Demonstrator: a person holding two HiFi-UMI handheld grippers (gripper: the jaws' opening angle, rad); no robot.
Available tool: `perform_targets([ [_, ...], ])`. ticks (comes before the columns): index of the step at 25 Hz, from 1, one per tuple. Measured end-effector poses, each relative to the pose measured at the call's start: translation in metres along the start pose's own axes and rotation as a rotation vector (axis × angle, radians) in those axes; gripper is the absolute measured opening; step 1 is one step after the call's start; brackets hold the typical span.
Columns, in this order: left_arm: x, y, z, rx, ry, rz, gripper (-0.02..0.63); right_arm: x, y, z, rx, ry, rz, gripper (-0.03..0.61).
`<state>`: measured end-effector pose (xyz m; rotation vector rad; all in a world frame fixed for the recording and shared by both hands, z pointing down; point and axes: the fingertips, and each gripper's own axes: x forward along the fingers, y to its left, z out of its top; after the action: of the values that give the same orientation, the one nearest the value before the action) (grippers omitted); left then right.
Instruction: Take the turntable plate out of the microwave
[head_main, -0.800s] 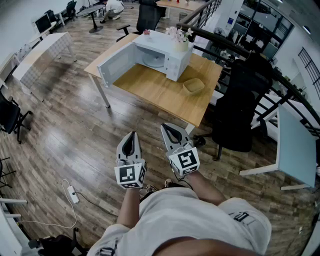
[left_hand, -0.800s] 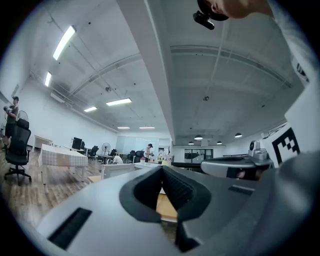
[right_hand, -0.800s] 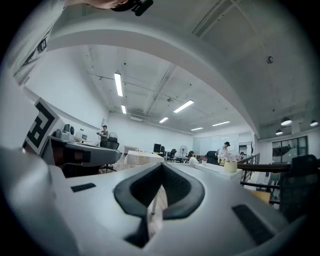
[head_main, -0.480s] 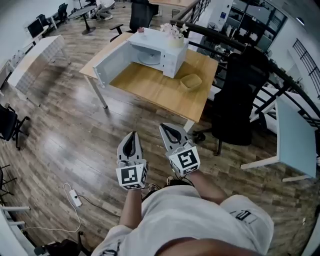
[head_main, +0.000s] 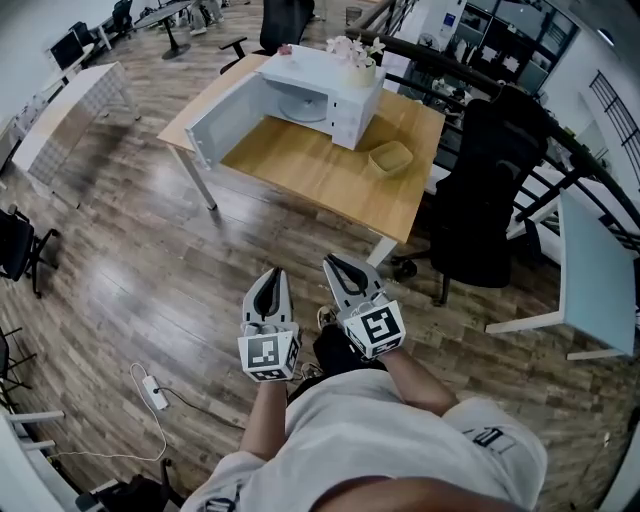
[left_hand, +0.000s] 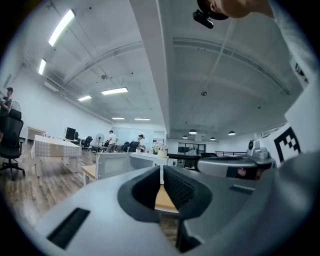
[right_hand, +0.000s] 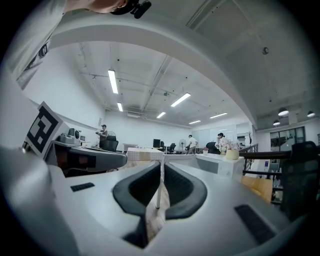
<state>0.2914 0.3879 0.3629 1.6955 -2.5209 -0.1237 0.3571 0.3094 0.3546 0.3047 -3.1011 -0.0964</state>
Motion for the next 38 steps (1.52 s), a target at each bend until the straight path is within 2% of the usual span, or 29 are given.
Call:
perform_targets([
  [3,0.015,0.009,-0.006,-0.025,0.022,-0.002,0.049,0.015,-0.007,-0.007,0.006,0.009,0.005,0.034],
  [6,0.04,0.024,-0.007,-0.016,0.029,0.006,0.052,0.044,-0.023,-0.011,0.016,0.003,0.012,0.034],
  [11,0.102,0.061,-0.003,0.01,0.039,0.037,0.052,0.107,-0.053,-0.018,0.029,-0.008,0.047,0.034],
  [16,0.166,0.079,0.009,0.009,0.054,0.049,0.052,0.161,-0.092,-0.012,0.039,-0.009,0.078,0.039],
  [22,0.219,0.101,0.001,-0.026,0.08,0.077,0.052,0.207,-0.133,-0.025,0.076,0.0,0.096,0.04],
  [29,0.264,0.128,-0.009,-0.063,0.114,0.1,0.052,0.254,-0.16,-0.041,0.121,0.024,0.112,0.046],
  [38,0.339,0.173,-0.013,-0.094,0.131,0.044,0.051,0.324,-0.188,-0.058,0.14,0.065,0.075,0.046],
])
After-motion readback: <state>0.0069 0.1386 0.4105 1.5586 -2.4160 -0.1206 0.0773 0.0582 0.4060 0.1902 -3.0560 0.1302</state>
